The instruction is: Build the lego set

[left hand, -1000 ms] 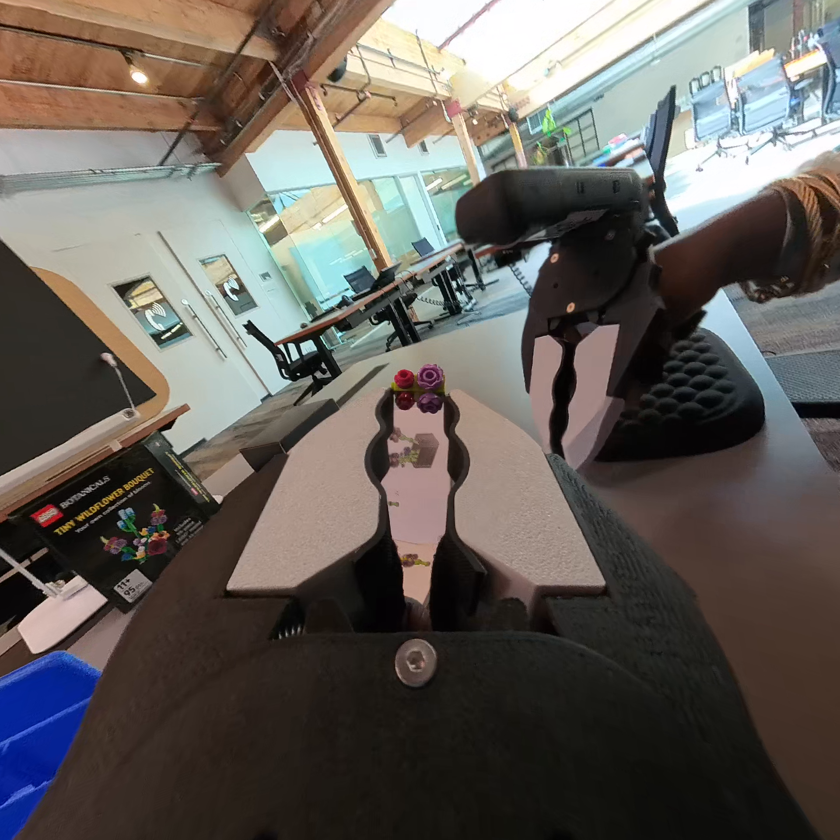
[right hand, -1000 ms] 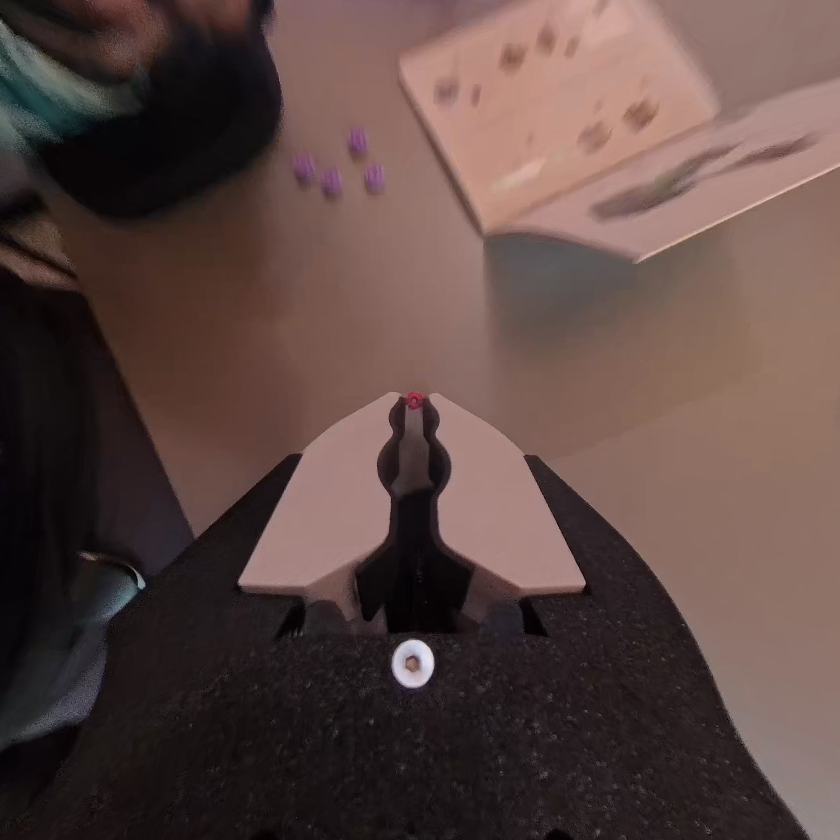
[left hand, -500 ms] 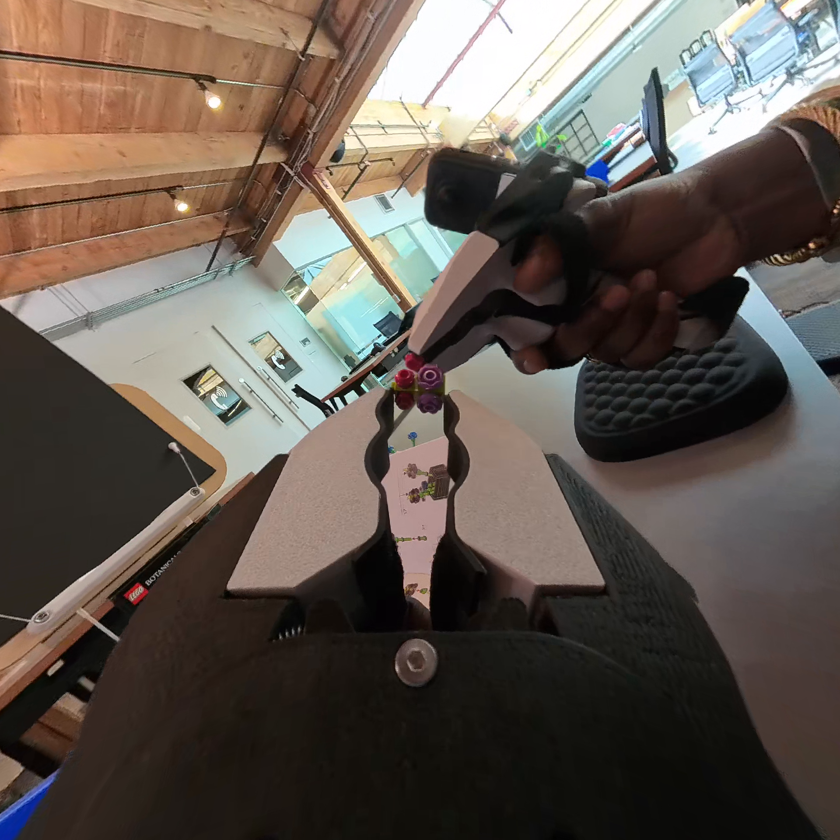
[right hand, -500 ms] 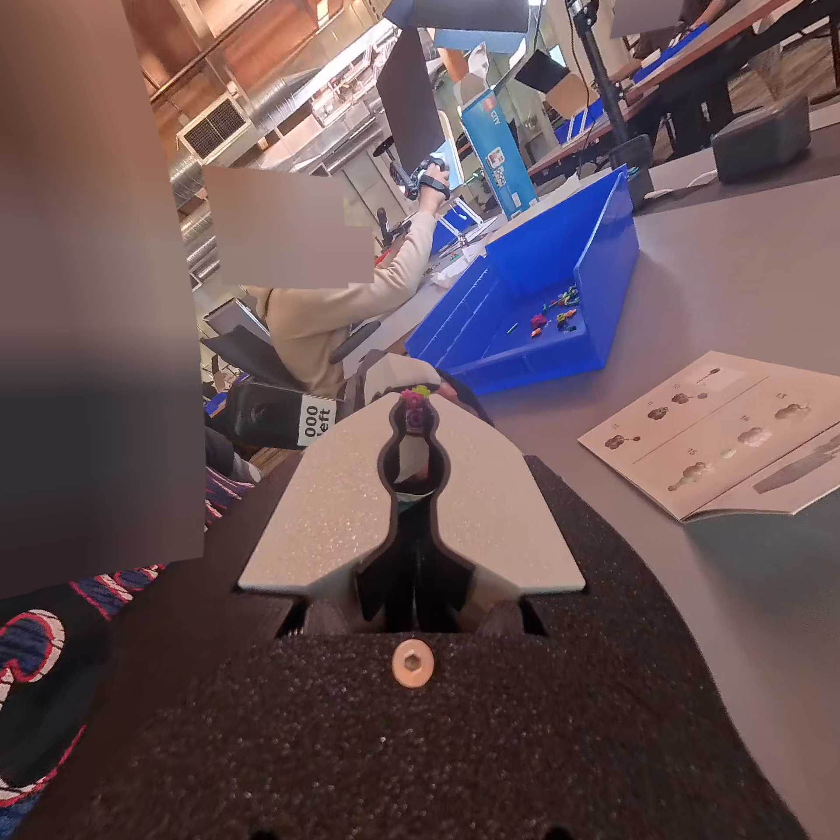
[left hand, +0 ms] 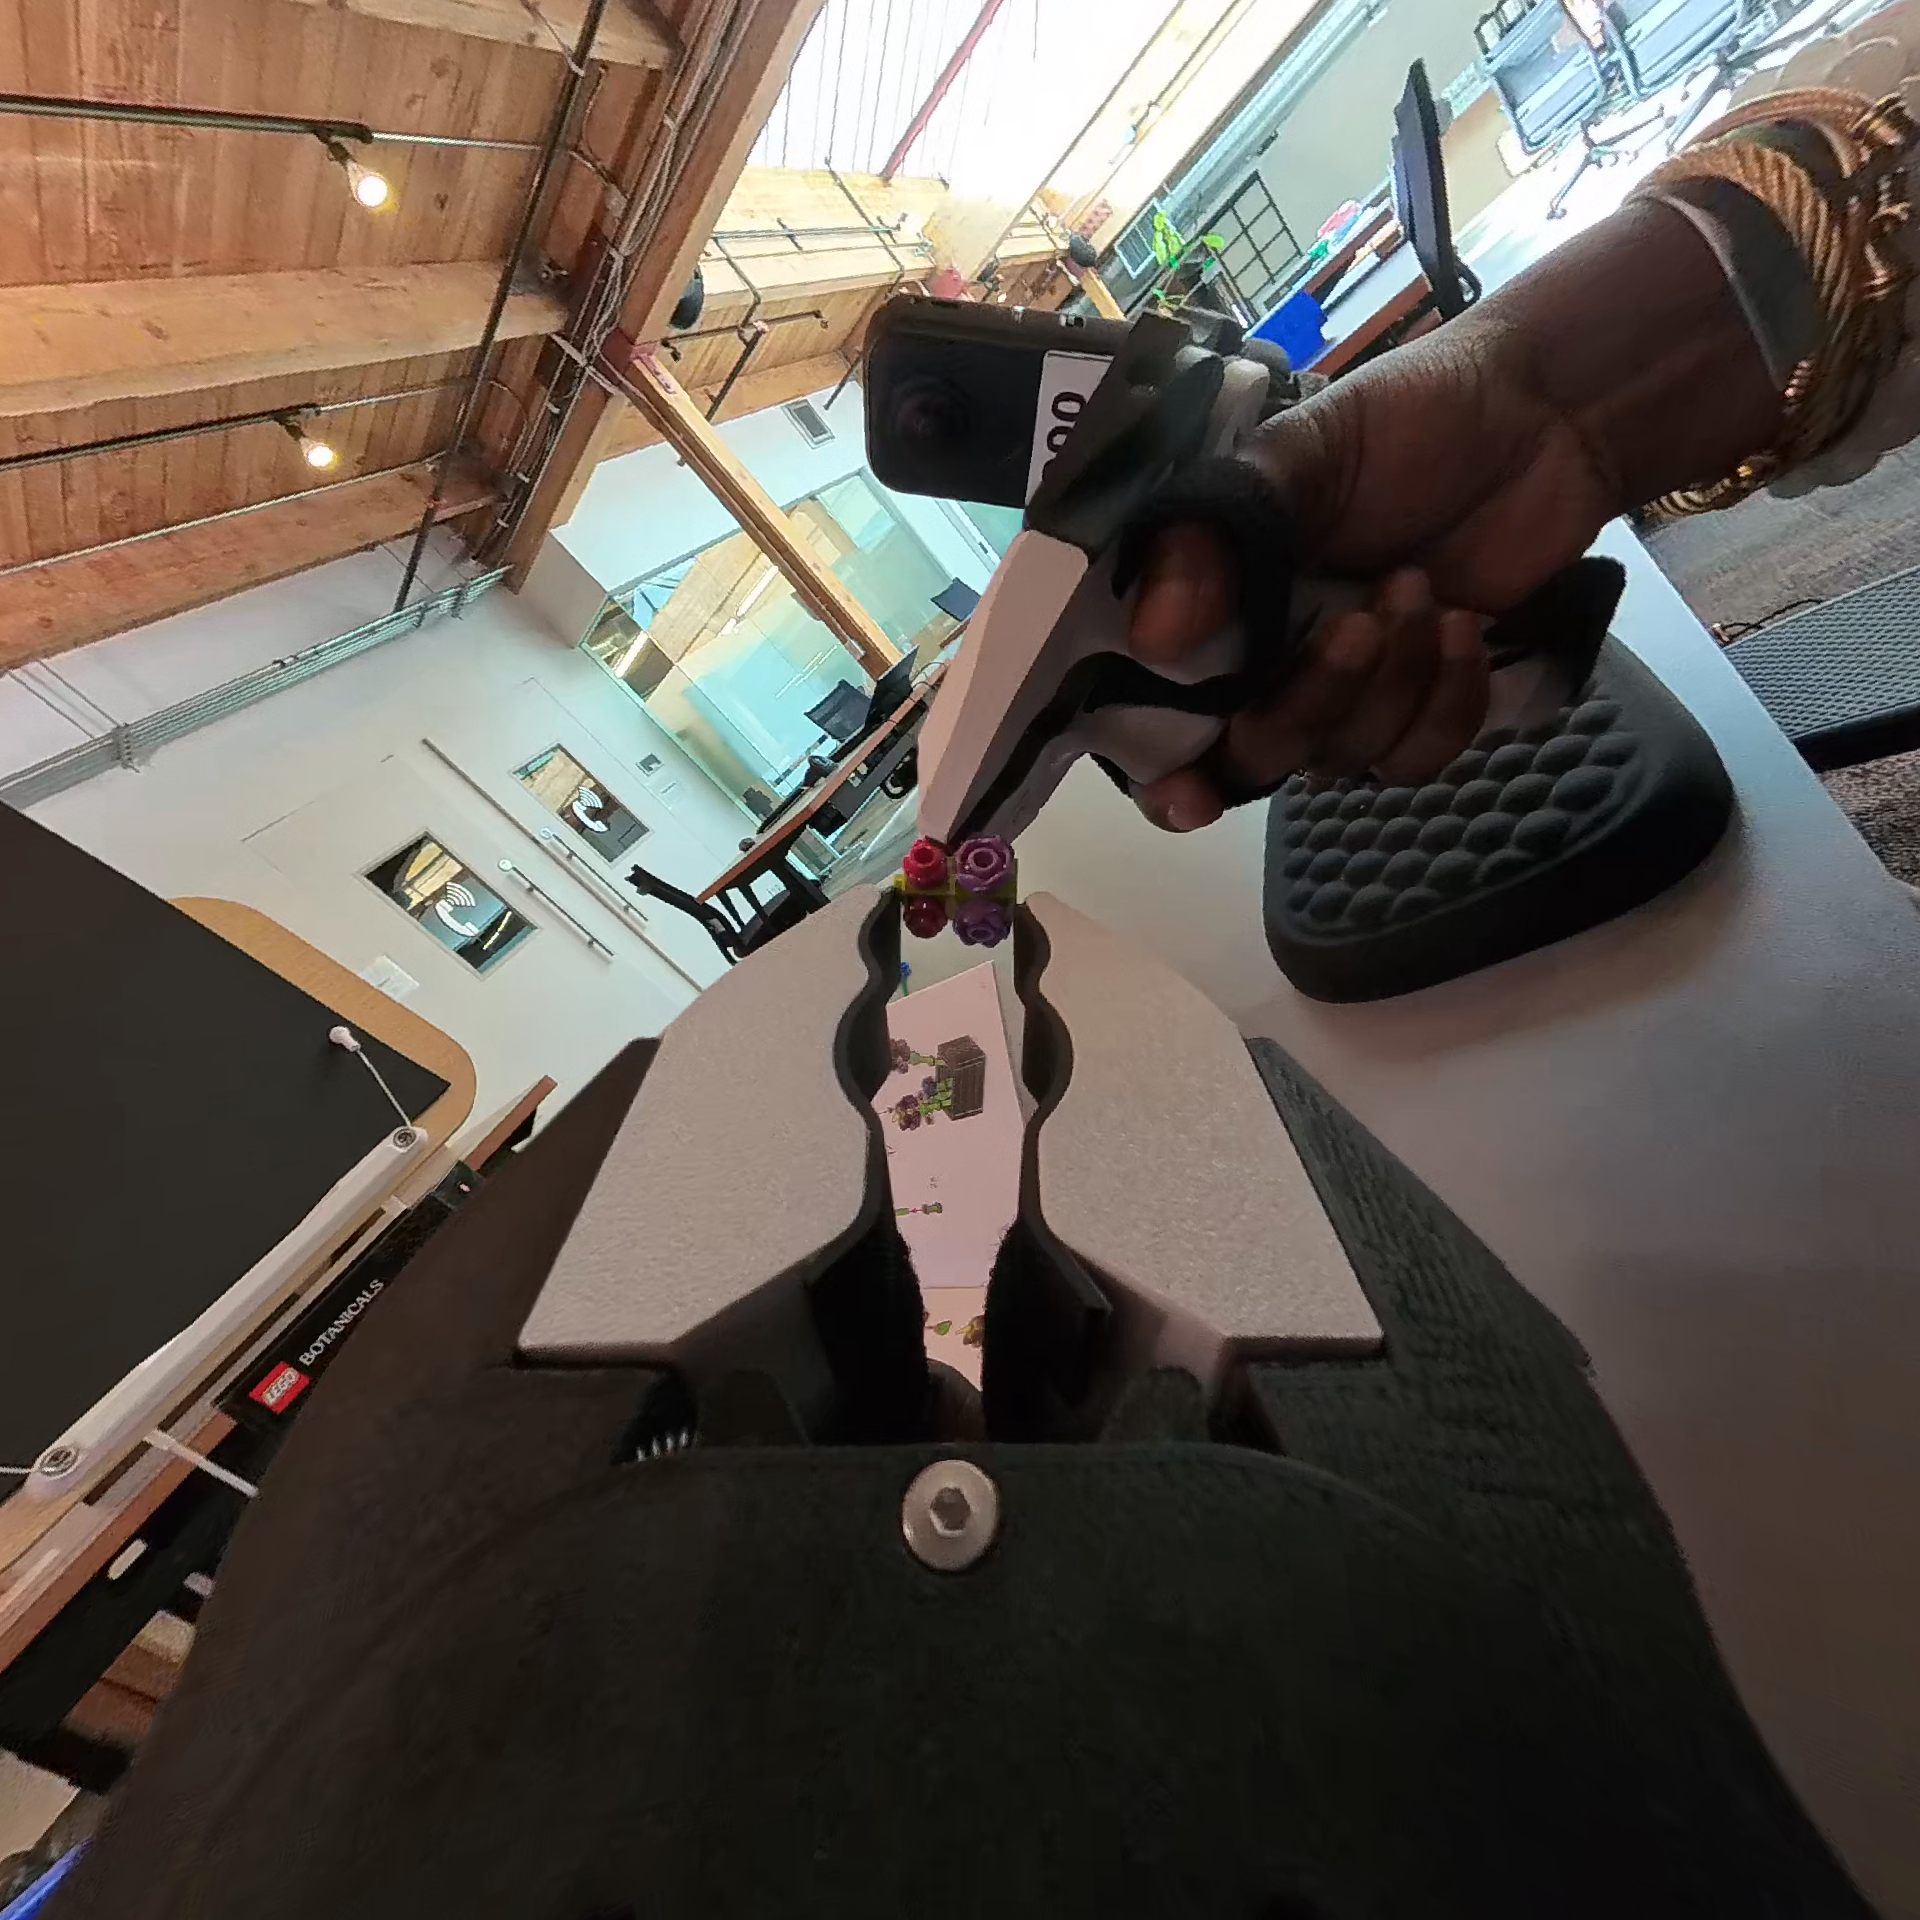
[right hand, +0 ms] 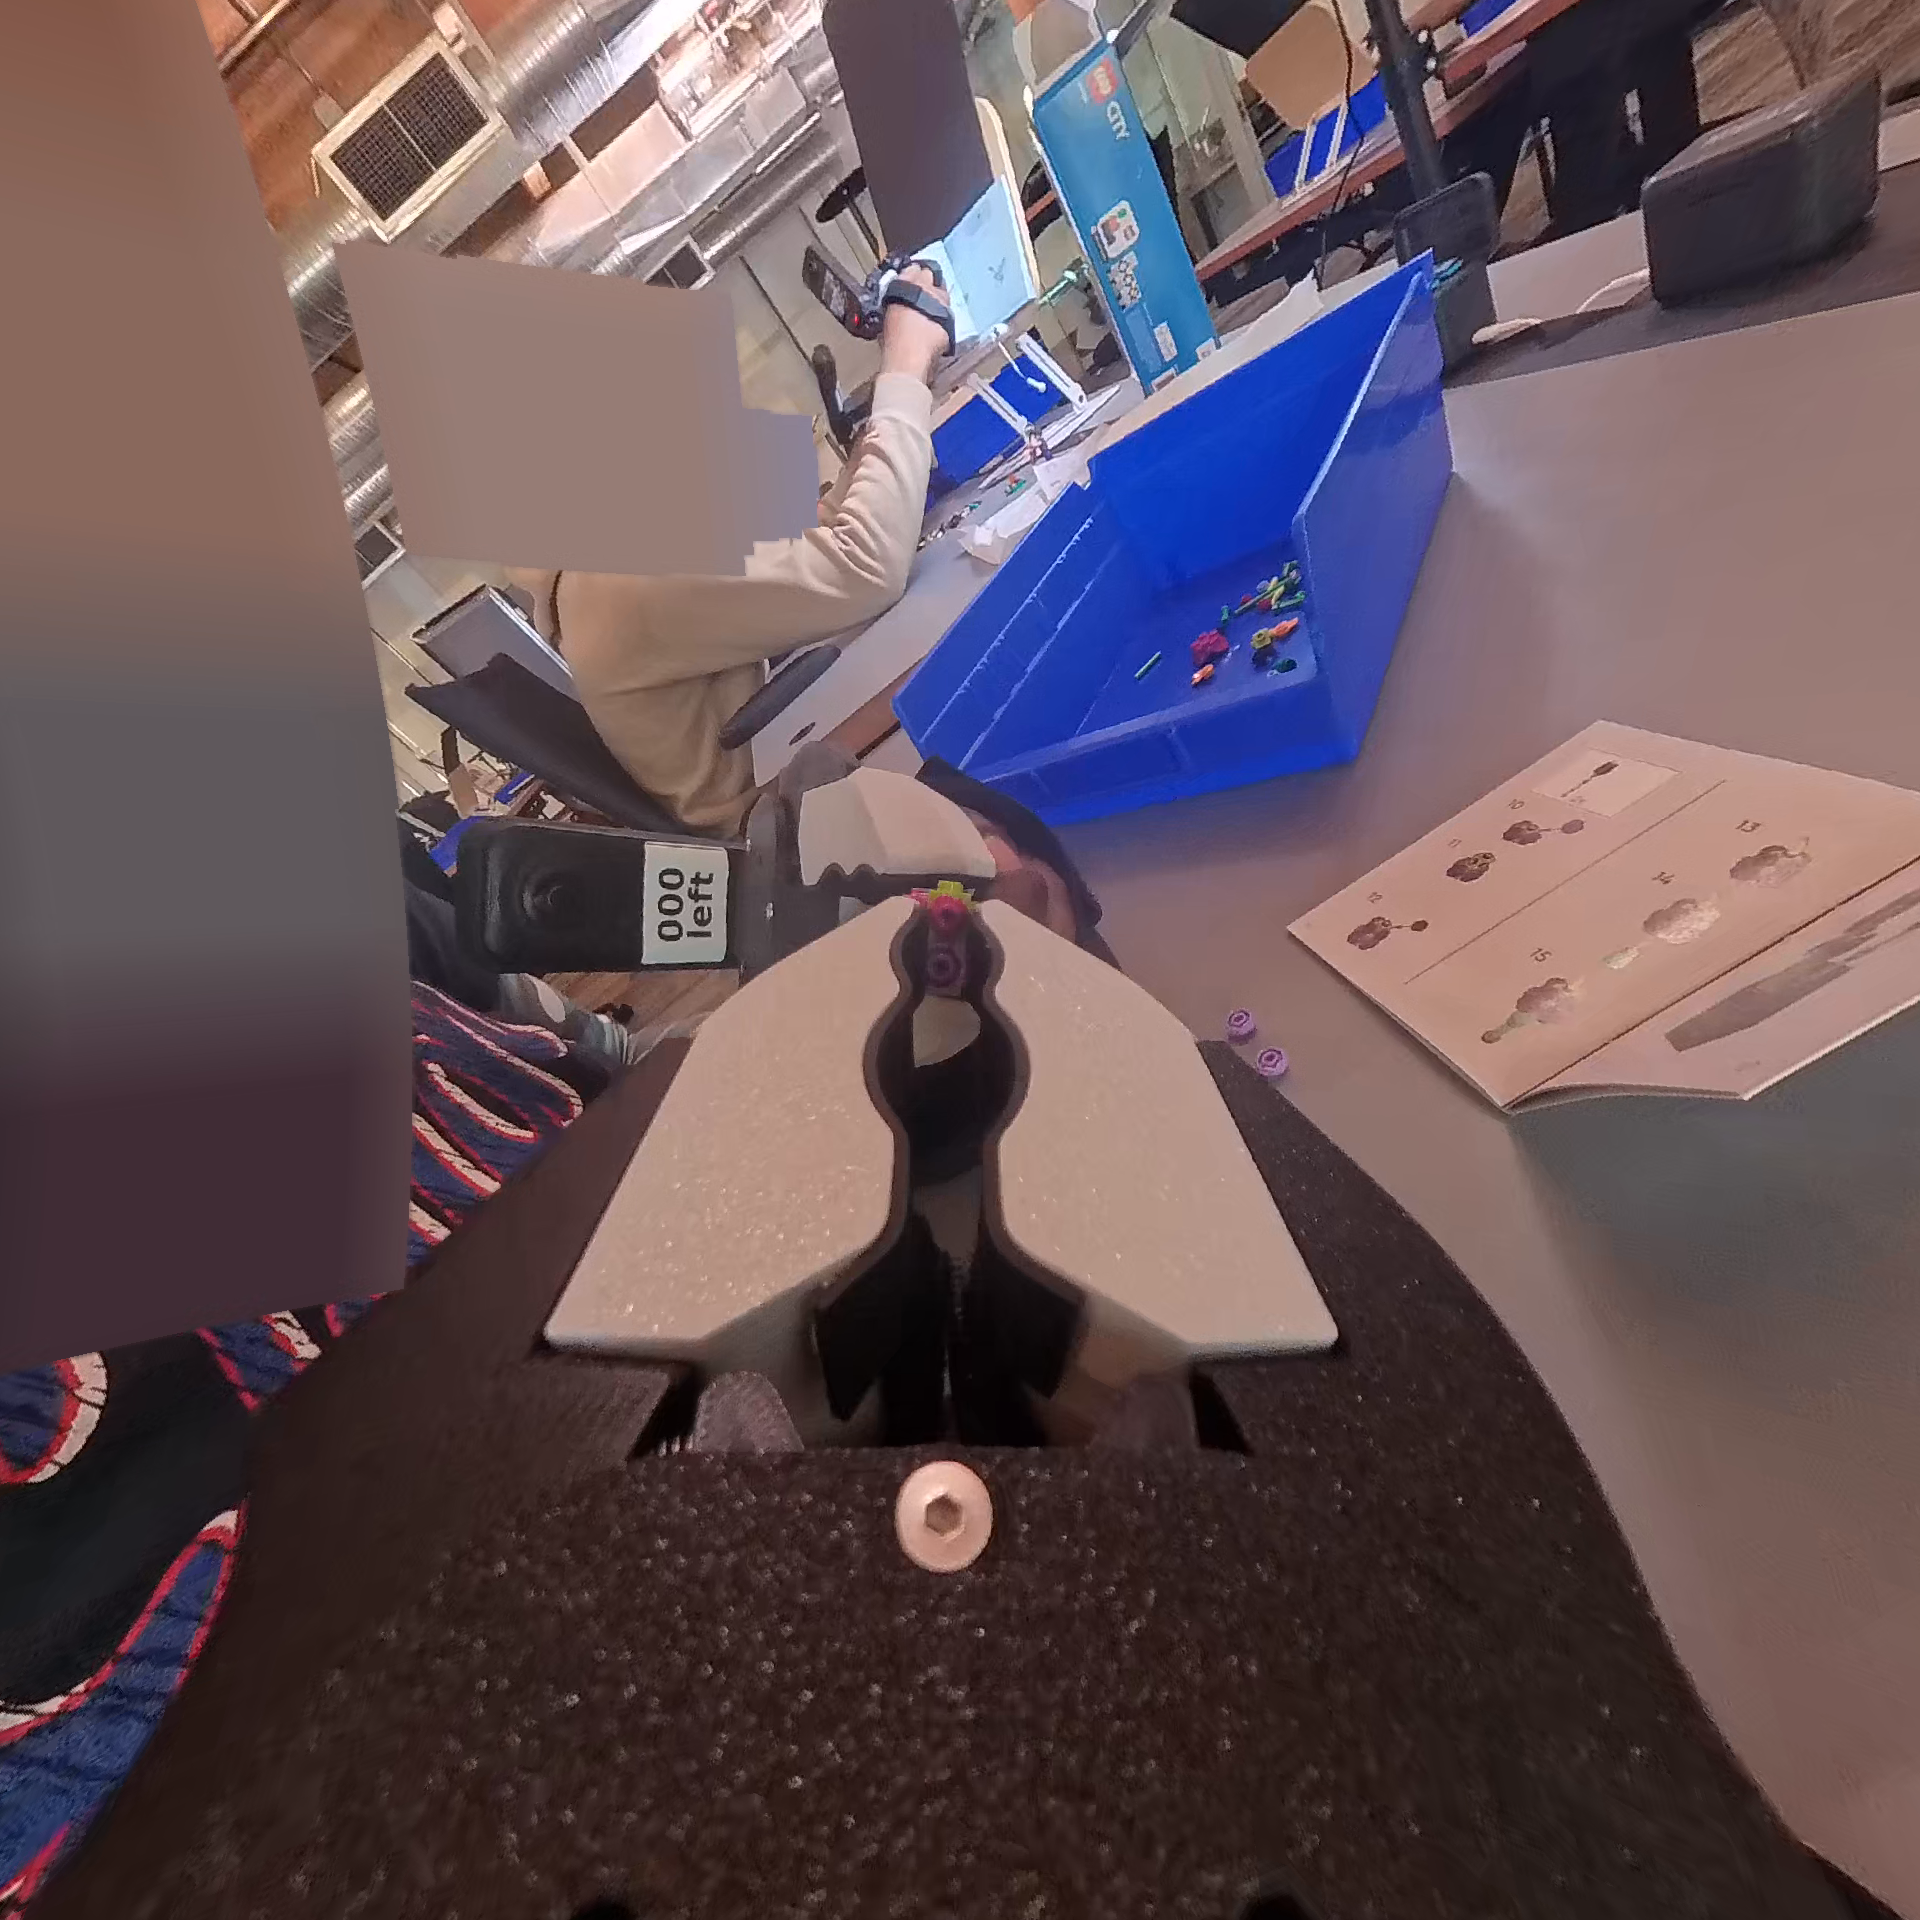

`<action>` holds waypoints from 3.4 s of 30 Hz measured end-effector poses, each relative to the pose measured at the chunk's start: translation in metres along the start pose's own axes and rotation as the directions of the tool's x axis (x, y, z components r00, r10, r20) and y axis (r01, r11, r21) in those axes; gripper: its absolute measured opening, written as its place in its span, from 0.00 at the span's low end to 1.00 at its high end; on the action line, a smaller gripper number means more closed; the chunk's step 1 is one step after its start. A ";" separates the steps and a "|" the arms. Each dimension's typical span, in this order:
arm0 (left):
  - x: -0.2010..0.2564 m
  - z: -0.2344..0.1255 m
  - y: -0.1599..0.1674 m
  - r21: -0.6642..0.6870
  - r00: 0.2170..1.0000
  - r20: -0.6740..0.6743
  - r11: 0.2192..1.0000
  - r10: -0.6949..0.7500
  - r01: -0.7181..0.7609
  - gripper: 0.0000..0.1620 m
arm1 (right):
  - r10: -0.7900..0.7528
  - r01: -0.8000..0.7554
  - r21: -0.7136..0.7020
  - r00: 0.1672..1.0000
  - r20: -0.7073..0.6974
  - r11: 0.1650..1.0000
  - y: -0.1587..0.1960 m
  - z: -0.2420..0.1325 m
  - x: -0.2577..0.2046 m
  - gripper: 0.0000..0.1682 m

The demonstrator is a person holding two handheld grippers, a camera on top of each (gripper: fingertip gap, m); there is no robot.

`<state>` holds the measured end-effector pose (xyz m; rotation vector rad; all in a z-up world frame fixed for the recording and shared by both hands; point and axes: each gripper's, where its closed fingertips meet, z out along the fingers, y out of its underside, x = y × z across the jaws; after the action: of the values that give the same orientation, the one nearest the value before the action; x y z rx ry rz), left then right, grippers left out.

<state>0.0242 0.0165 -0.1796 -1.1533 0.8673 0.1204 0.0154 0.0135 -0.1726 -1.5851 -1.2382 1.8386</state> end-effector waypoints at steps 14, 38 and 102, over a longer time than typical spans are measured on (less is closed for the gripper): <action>0.024 0.001 0.005 -0.023 0.989 -0.148 1.000 0.009 -0.013 0.13 | -0.010 0.010 -0.202 1.000 0.003 0.979 0.024 -0.009 0.003 0.04; -0.025 0.001 0.000 0.029 0.985 0.146 0.996 -0.086 0.083 0.13 | 0.061 -0.057 0.243 0.998 -0.009 0.968 -0.010 0.020 0.001 0.11; -0.025 0.007 0.019 -0.126 0.980 0.198 0.991 -0.015 0.041 0.15 | -0.496 0.490 -0.154 0.711 -0.499 0.858 -0.011 0.018 0.018 0.11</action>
<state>0.0015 0.0392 -0.1759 -1.2515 0.6752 0.2663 -0.0086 0.0272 -0.1747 -1.4316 -1.2421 0.9715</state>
